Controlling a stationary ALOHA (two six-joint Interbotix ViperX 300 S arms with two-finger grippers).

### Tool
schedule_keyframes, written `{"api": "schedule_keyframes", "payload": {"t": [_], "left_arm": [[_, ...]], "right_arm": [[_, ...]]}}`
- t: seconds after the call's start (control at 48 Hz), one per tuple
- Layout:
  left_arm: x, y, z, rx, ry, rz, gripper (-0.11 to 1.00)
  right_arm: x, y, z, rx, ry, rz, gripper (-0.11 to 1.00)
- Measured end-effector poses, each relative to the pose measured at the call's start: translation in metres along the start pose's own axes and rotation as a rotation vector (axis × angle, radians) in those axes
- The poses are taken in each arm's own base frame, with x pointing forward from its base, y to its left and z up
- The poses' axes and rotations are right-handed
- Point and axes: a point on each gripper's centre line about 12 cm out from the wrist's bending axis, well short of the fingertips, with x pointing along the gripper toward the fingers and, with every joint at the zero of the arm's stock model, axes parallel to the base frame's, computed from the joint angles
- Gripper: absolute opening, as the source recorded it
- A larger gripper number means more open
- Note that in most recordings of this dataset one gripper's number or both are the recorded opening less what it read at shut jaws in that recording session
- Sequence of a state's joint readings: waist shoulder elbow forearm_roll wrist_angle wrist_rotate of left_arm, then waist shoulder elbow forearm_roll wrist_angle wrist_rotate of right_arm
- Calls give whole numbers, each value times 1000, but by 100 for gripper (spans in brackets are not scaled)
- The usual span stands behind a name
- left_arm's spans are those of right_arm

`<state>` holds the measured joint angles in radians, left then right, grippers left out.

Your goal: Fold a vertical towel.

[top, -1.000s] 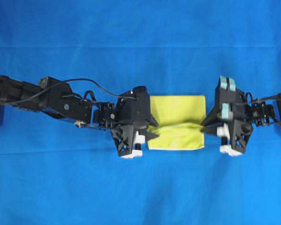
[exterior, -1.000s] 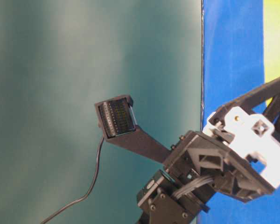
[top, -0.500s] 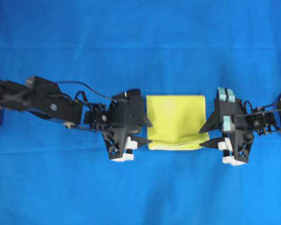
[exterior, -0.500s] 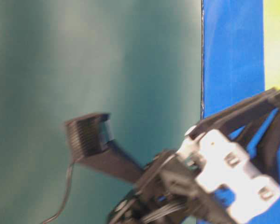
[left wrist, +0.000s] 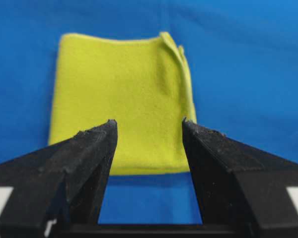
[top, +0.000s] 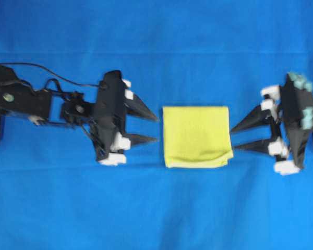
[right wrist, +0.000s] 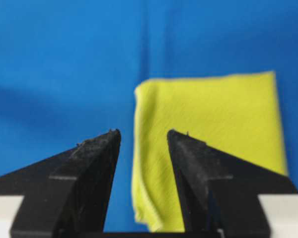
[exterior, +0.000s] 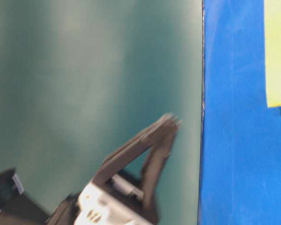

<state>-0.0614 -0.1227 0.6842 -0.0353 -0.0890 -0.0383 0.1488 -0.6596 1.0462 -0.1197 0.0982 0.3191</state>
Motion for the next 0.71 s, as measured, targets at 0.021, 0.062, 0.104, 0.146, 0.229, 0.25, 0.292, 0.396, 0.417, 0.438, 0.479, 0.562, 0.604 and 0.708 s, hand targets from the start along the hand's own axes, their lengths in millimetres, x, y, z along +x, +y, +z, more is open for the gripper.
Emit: {"api": "schedule_keyframes", "payload": {"t": [0.021, 0.062, 0.104, 0.146, 0.229, 0.25, 0.292, 0.396, 0.417, 0.438, 0.479, 0.562, 0.604, 0.708], "left_arm": [[-3, 1, 1, -1, -5, 2, 51], [-9, 2, 4, -4, -20, 4, 51], [-15, 4, 6, -5, -31, 7, 51], [-21, 5, 8, -4, -44, 11, 51], [-38, 7, 13, 1, -78, 16, 51], [-42, 8, 14, 5, -86, 17, 51], [-51, 9, 16, 17, -103, 20, 51], [-77, 11, 19, 43, -152, 29, 51], [-83, 12, 18, 48, -162, 32, 51], [-89, 12, 18, 52, -173, 33, 51], [-101, 14, 17, 59, -198, 40, 51], [-123, 17, 14, 66, -239, 52, 51], [-135, 17, 12, 72, -262, 55, 51], [-163, 17, 4, 91, -311, 61, 51]], "right_arm": [[-3, -1, 2, -2, -10, -3, 49], [-11, -3, 6, -11, -34, -11, 49], [-19, -5, 10, -22, -56, -20, 49], [-27, -7, 14, -29, -78, -29, 49], [-45, -9, 21, -43, -117, -47, 49], [-49, -9, 23, -48, -125, -51, 49], [-56, -10, 25, -54, -137, -58, 49], [-72, -11, 30, -69, -153, -78, 49], [-75, -12, 30, -72, -154, -84, 49], [-78, -12, 30, -76, -158, -86, 49], [-84, -13, 30, -82, -163, -94, 49], [-94, -15, 30, -93, -176, -111, 49], [-100, -15, 30, -99, -189, -115, 49], [-110, -18, 22, -102, -218, -121, 49]]}}
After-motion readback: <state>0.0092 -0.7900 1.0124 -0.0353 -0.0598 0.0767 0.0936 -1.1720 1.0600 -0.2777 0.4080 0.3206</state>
